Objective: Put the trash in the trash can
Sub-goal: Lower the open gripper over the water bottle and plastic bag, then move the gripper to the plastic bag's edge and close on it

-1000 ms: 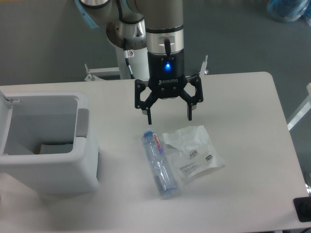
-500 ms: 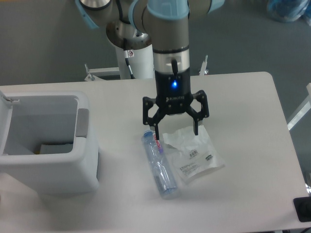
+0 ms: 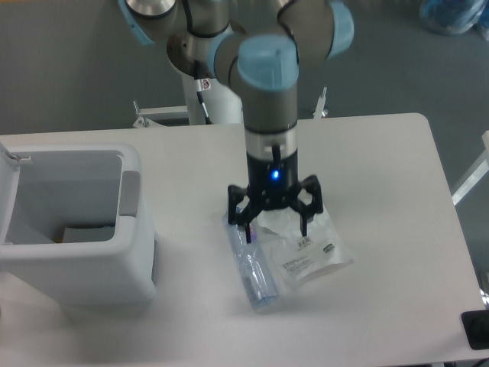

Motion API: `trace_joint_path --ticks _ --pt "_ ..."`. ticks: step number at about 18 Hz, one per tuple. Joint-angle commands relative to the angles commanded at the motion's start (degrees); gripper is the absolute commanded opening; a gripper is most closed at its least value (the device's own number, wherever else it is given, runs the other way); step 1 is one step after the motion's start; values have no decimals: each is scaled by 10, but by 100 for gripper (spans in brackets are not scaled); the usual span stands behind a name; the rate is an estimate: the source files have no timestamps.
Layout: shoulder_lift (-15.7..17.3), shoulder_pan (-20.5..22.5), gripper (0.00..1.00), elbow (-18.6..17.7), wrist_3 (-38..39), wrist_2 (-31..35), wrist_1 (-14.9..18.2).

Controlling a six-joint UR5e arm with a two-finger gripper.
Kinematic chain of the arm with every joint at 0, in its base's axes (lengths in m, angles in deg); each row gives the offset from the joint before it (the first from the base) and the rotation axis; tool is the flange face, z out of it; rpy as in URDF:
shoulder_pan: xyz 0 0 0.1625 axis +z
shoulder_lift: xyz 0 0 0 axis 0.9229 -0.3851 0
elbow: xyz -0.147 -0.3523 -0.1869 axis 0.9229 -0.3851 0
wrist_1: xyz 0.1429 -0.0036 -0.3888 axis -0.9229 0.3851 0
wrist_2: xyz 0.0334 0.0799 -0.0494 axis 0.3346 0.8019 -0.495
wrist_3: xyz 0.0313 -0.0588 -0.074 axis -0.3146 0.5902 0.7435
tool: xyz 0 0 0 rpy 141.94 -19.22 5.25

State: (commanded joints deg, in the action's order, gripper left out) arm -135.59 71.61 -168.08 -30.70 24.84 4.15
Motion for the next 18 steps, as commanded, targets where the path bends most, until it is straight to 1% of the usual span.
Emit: trace_joint_path --ticks 2,4,6,8,9,11,13,17,18 --pt "-20 -1 100 1 1 0 0" --pt "-30 0 100 1 5 -3 0" --pt "-32 0 100 0 17 -5 1" --pt "-27 0 100 -13 4 -1 3" --pt "-24 2 100 -21 -16 2 9" --pt "-22 6 100 -30 -122 3 13" --pt "-15 20 100 -49 -213 9 13" --pt "23 51 100 -102 -393 24 13" --pt "25 57 100 -106 -440 34 13"
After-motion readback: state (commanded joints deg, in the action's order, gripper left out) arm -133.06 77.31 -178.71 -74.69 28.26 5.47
